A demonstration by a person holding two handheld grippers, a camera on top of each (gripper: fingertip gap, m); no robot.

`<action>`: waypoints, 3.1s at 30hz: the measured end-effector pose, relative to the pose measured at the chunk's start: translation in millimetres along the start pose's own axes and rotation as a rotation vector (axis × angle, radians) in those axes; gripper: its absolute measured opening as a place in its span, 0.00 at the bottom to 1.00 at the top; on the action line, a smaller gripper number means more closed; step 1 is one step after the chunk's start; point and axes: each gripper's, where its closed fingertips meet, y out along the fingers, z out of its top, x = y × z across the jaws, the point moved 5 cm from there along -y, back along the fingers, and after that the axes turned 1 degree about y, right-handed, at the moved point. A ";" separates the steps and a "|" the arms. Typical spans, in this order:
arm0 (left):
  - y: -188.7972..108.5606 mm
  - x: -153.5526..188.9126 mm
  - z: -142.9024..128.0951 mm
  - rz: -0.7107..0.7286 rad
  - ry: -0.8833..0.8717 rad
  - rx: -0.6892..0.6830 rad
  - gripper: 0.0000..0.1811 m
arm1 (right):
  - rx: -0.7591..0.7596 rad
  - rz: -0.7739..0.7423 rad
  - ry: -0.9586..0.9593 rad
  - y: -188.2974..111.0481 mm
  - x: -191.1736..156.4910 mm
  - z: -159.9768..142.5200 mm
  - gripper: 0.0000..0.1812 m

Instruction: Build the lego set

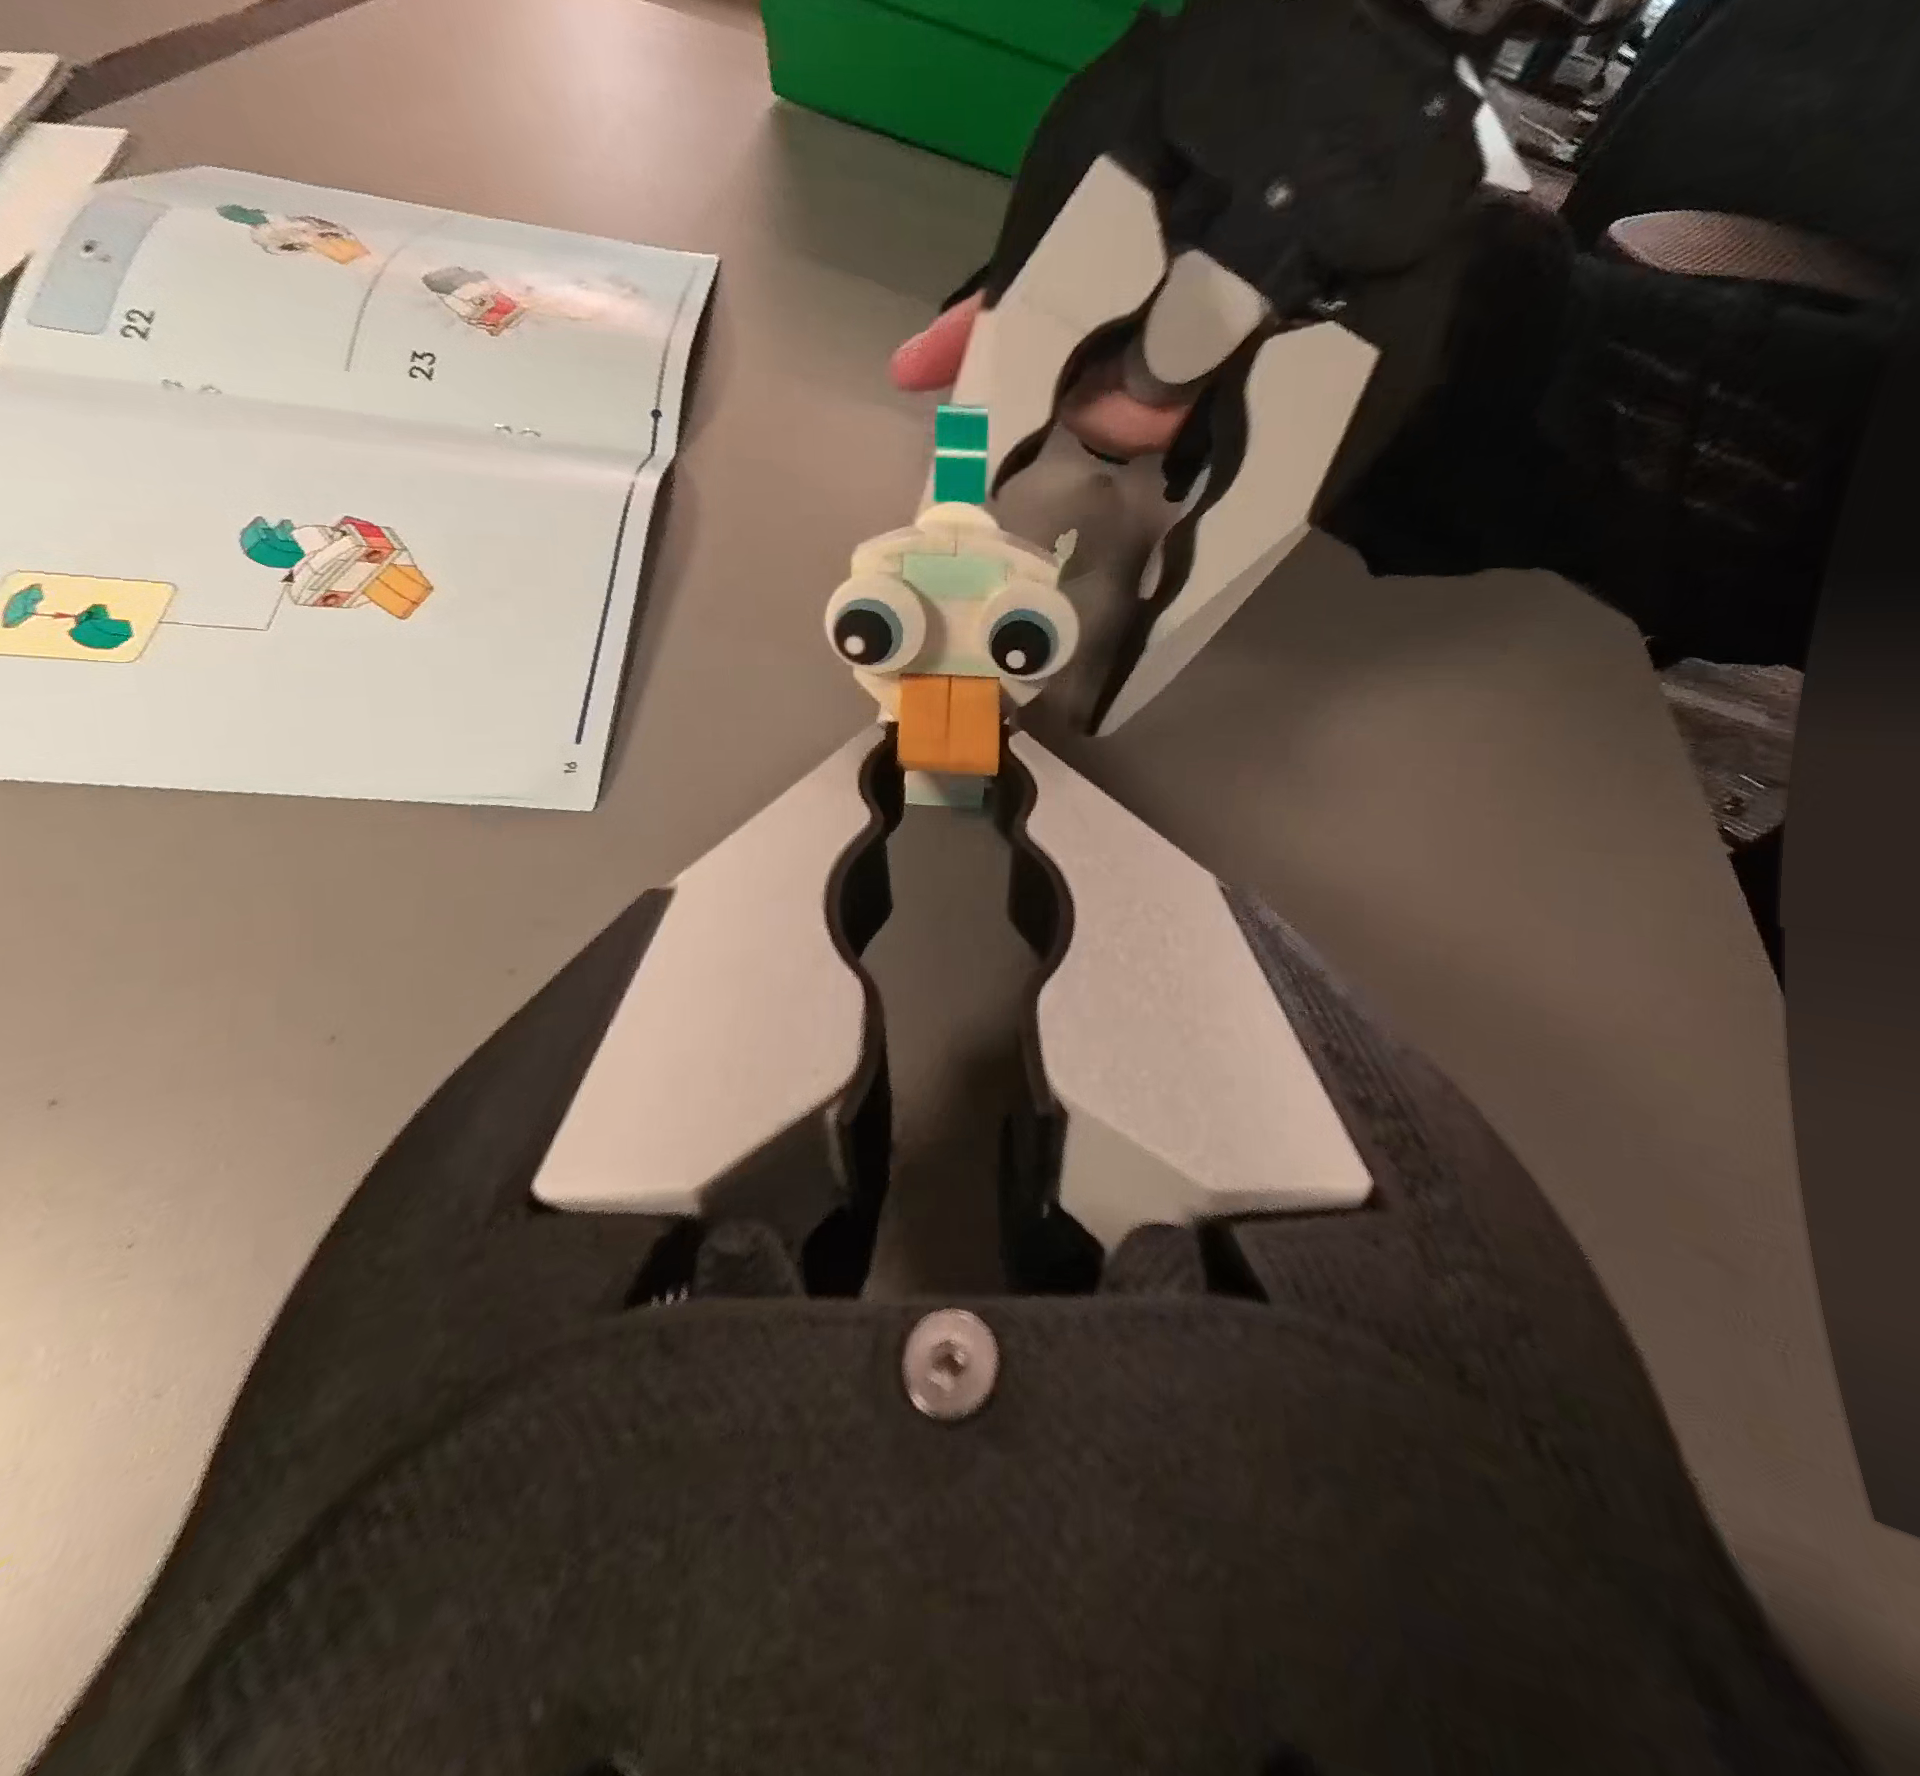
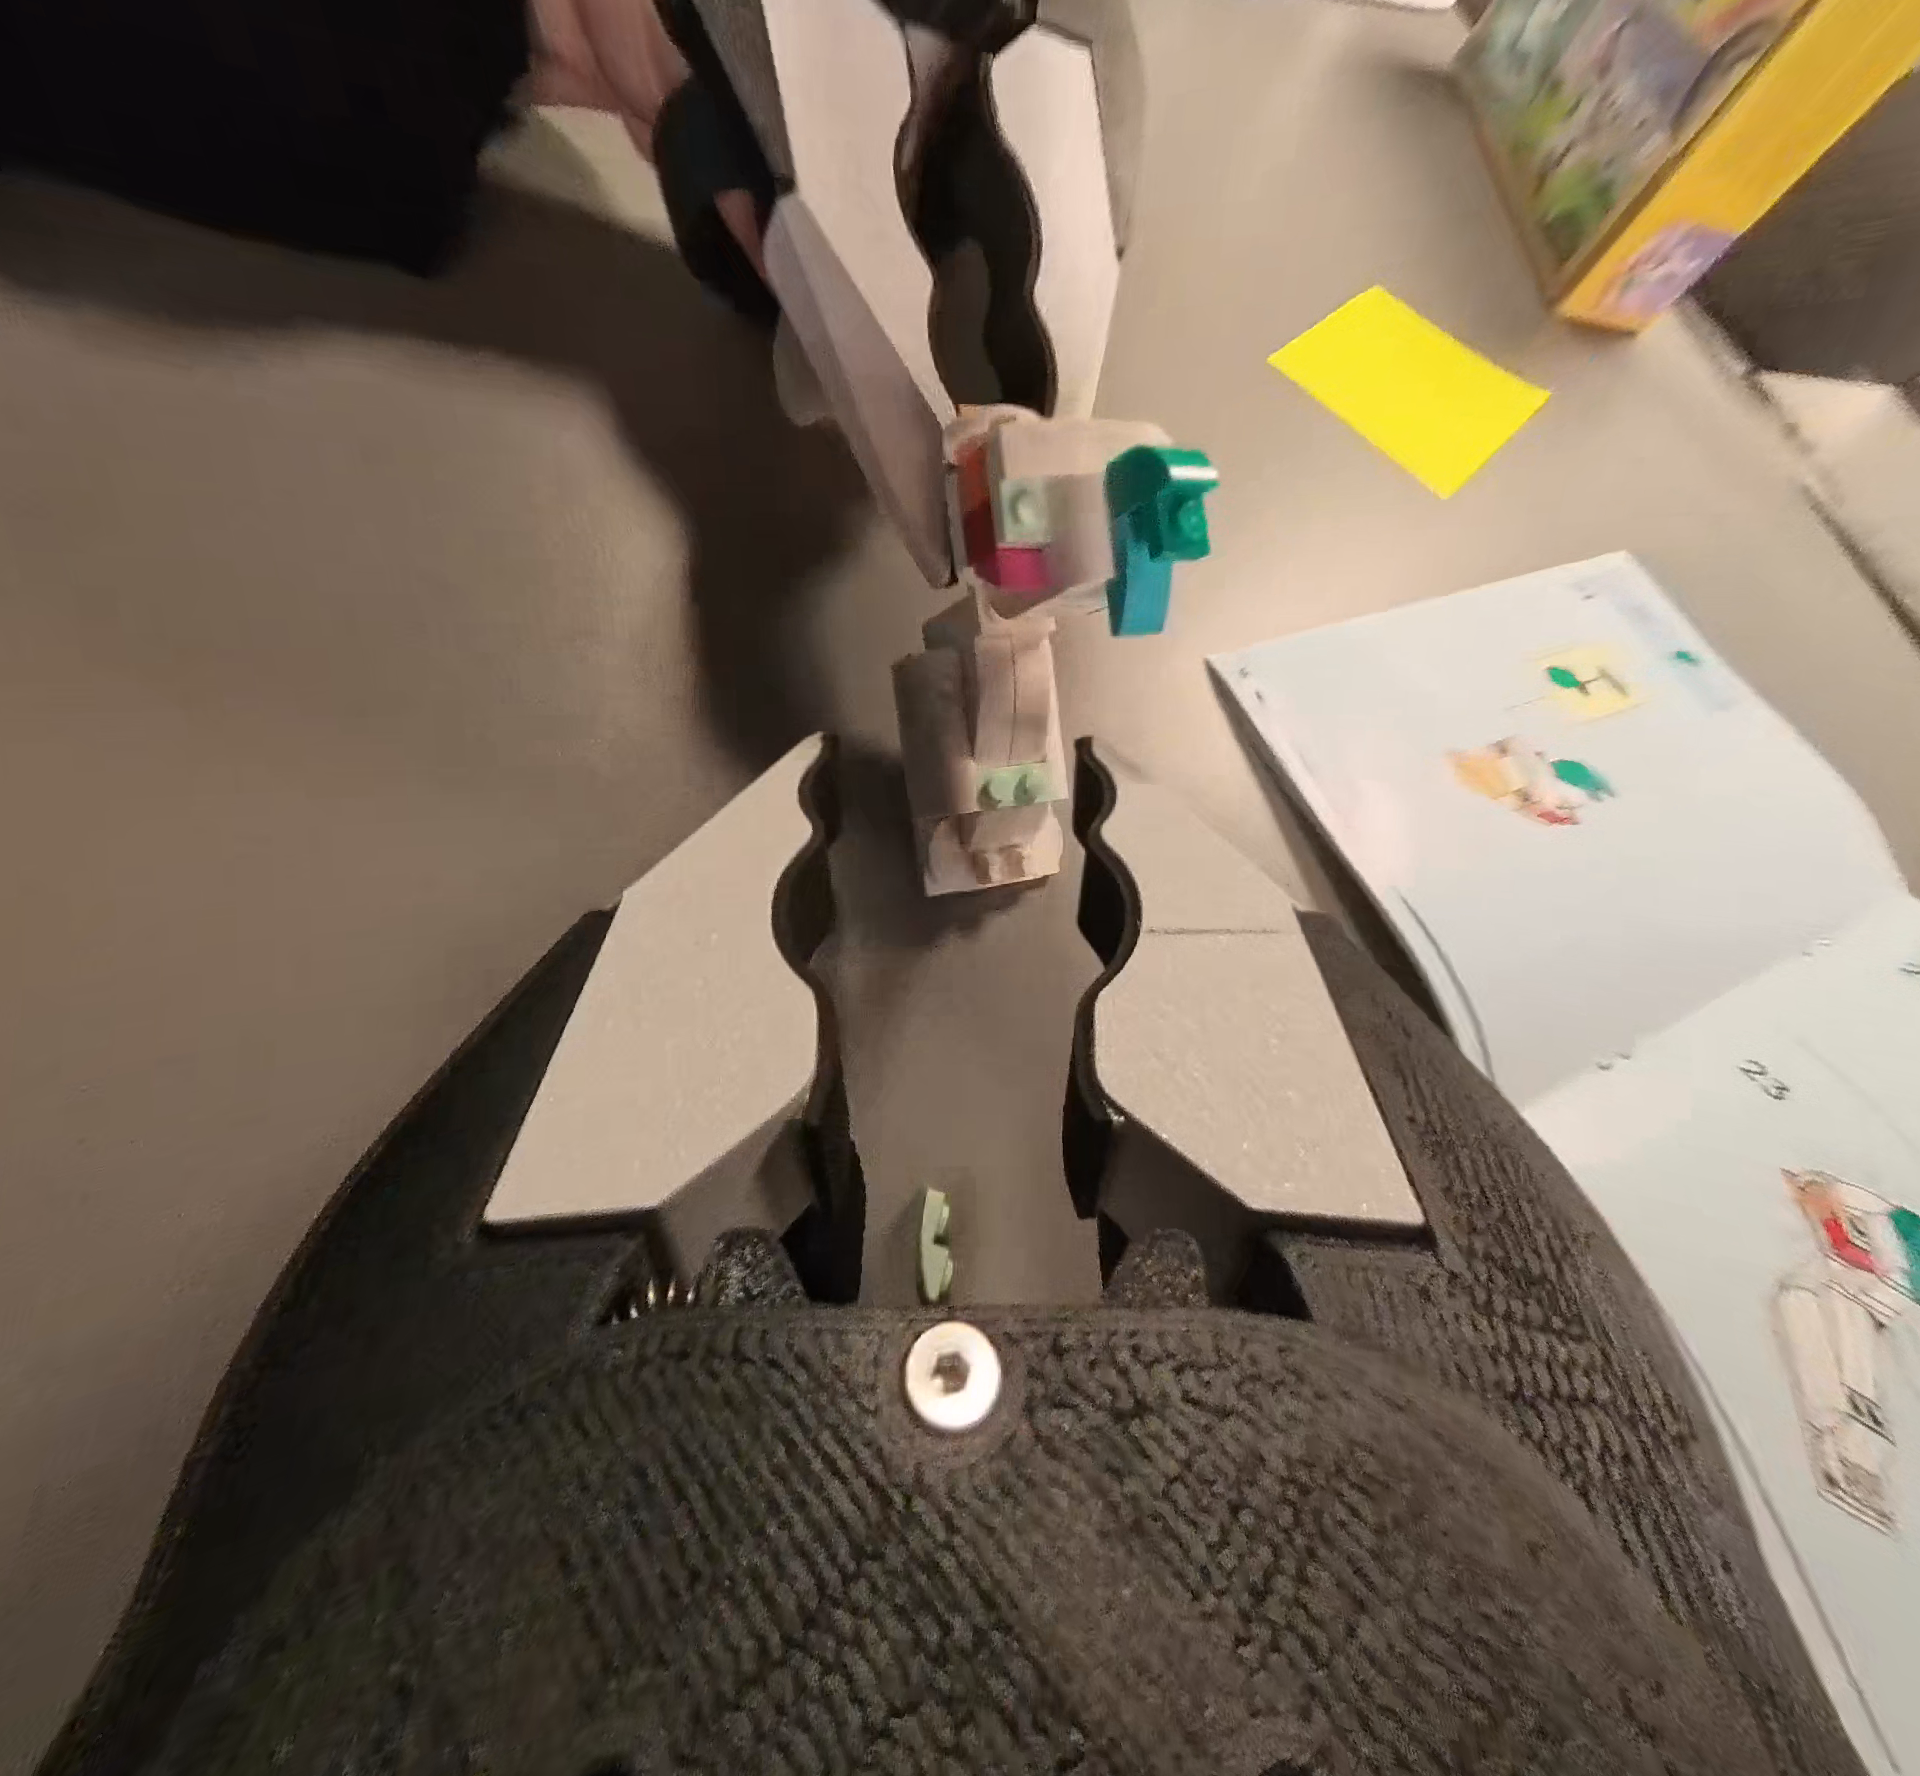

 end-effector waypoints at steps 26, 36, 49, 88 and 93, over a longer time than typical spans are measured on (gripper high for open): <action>-16.7 -29.9 -3.3 0.284 0.026 -0.005 0.41 | -0.232 -0.539 0.433 20.9 27.0 -16.8 0.19; -16.3 -28.8 -3.5 0.279 0.027 -0.006 0.41 | -0.227 -0.516 0.416 21.7 25.2 -16.0 0.18; -17.4 -28.1 -2.7 0.271 0.023 0.004 0.41 | -0.218 -0.481 0.418 21.2 24.1 -16.7 0.17; -14.4 -28.0 0.0 0.293 0.038 0.019 0.45 | 0.209 -1.202 -0.078 -132.5 94.6 -23.0 0.17; -20.5 -31.8 12.3 0.425 0.139 0.137 0.47 | 0.170 -1.275 -0.113 -155.9 121.1 -57.2 0.16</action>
